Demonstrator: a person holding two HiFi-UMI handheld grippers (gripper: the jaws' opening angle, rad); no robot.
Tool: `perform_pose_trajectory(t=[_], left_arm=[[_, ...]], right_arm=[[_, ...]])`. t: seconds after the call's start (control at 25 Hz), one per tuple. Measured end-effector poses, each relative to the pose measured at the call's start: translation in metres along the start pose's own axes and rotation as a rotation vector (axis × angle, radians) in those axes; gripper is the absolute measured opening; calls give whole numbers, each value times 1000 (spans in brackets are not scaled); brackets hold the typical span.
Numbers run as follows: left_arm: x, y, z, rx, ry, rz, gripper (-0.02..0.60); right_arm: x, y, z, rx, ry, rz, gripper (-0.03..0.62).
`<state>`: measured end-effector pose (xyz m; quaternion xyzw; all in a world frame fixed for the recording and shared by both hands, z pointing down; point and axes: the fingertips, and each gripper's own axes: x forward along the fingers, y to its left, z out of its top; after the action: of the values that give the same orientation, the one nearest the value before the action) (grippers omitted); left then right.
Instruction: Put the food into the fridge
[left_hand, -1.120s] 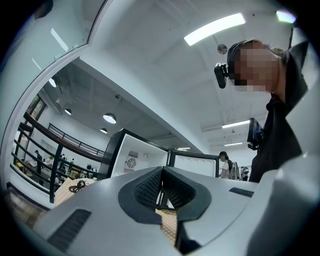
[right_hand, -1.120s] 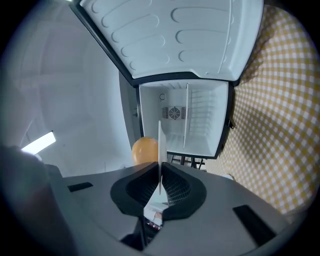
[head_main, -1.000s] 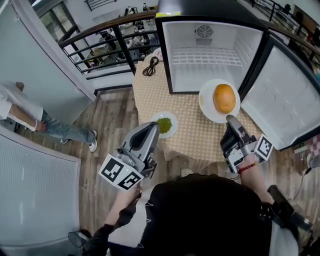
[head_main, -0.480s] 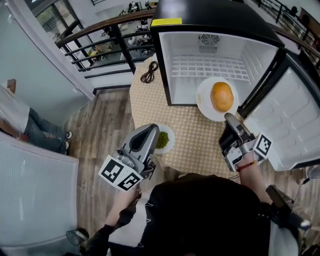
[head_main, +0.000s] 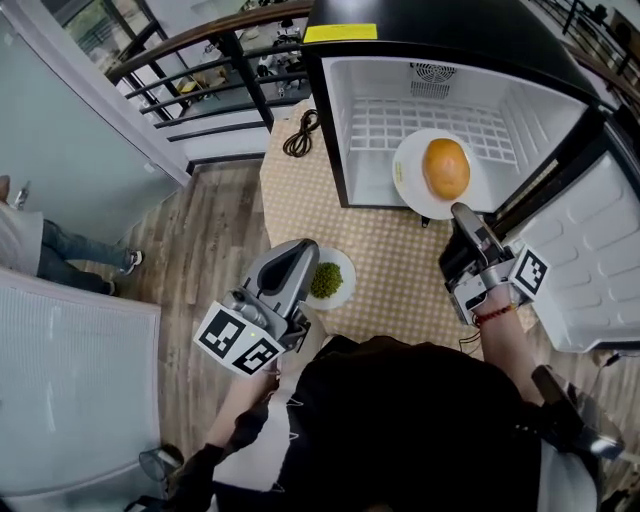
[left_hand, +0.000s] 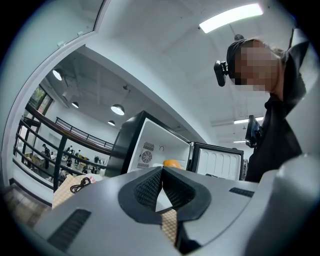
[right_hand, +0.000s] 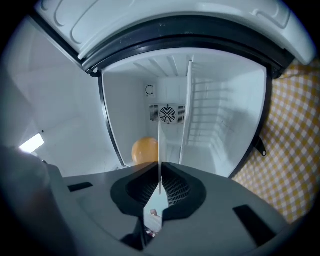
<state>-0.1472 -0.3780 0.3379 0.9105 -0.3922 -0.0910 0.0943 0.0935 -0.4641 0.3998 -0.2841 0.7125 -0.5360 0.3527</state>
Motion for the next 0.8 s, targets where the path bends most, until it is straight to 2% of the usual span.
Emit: perform_pose_trajectory(t=[0.44, 0.8], left_arm=[[-11, 36, 4, -23, 34, -28, 14], [-28, 62, 19, -10, 7, -20, 14]], right_arm=[[40, -11, -4, 11, -61, -65, 29], [56, -24, -12, 7, -96, -117, 29]])
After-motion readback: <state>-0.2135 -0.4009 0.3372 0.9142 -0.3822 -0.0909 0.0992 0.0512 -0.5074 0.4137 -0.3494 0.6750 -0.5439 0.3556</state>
